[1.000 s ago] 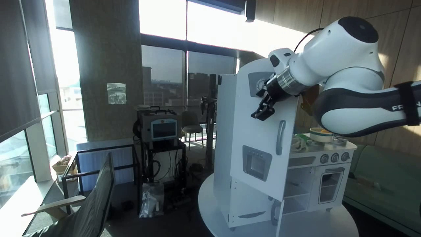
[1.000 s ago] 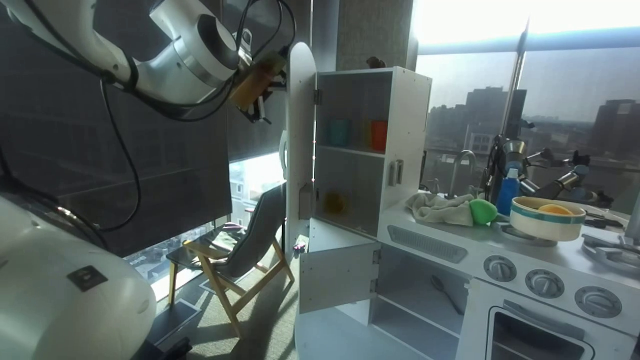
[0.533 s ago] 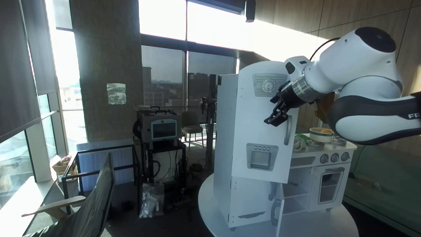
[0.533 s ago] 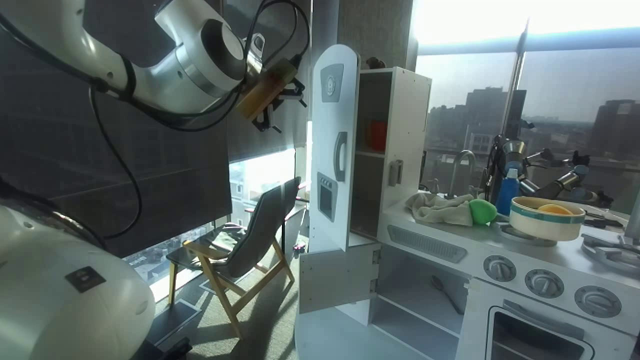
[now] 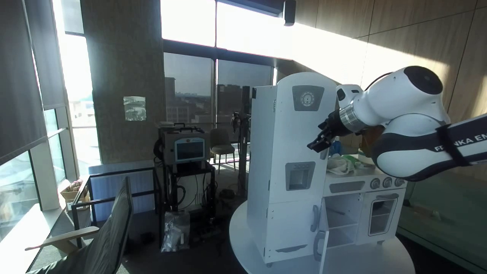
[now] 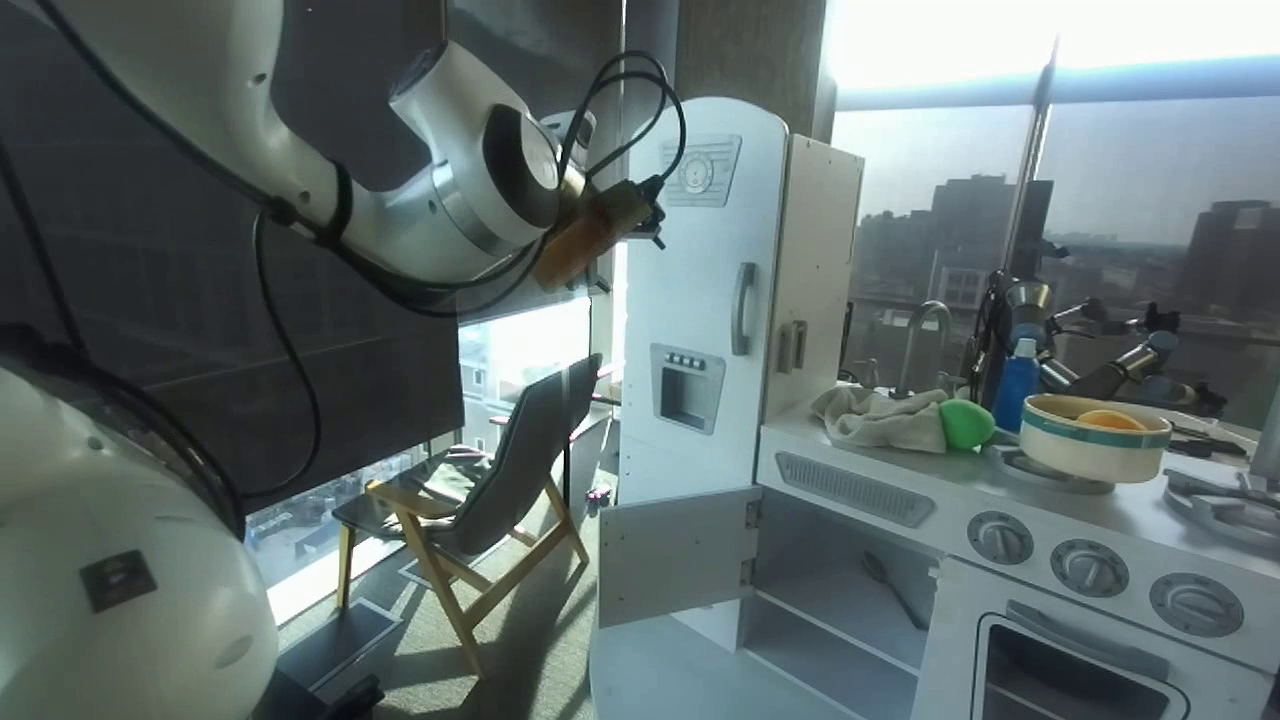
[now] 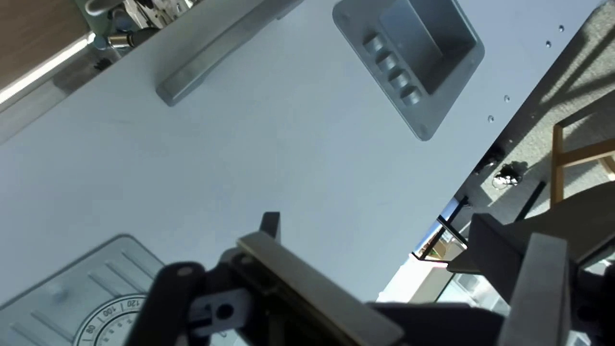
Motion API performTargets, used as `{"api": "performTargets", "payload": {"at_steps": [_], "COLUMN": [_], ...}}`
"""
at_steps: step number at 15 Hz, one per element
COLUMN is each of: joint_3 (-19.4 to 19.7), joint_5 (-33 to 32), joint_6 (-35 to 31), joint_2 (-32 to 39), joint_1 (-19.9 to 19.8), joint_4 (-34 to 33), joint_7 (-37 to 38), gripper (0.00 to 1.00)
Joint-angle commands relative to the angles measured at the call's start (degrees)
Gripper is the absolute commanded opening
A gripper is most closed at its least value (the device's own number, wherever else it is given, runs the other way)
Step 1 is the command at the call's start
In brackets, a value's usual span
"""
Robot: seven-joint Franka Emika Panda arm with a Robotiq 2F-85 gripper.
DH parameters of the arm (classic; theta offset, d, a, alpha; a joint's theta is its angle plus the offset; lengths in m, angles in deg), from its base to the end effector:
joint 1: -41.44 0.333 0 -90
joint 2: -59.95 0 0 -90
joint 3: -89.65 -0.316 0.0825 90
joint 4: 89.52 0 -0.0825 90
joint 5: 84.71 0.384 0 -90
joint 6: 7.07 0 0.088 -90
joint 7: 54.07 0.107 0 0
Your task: Open the middle cabinet door at the bottom and close the top left cabinet door
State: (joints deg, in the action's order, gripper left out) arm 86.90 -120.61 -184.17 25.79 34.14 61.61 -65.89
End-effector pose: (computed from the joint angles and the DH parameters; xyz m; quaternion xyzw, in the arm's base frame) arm 0.4033 0.0189 0.5476 0.8040 0.3132 0.4416 0.2460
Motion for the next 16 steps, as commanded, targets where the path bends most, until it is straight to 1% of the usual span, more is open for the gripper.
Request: {"api": "performTargets", "payload": {"at_steps": [1, 2, 4, 5, 8, 11, 13, 16], "joint_3": [8.4, 13.4, 18.7, 21.8, 34.8, 37.1, 36.1, 33.6], "joint_5": [6.6, 6.6, 10.0, 10.2, 8.7, 8.0, 7.1, 5.2], "joint_6": [-9.5, -10.3, -13.5, -14.2, -10.1, -5.8, -3.1, 0.3], "joint_2": [7.9, 9.8, 12.8, 13.0, 9.8, 6.3, 5.4, 4.0], "joint_1": [9.7, 15.5, 23.6, 27.9, 41.0, 40.4, 36.2, 30.2], "joint_4": [-0.9, -1.5, -0.7, -0.1, 0.1, -0.4, -1.0, -1.0], "joint_7": [-5.6, -5.6, -6.7, -6.2, -6.8, -6.7, -6.7, -6.3], "gripper": [1.0, 1.0, 1.0, 1.0, 1.0, 1.0, 1.0, 1.0]}}
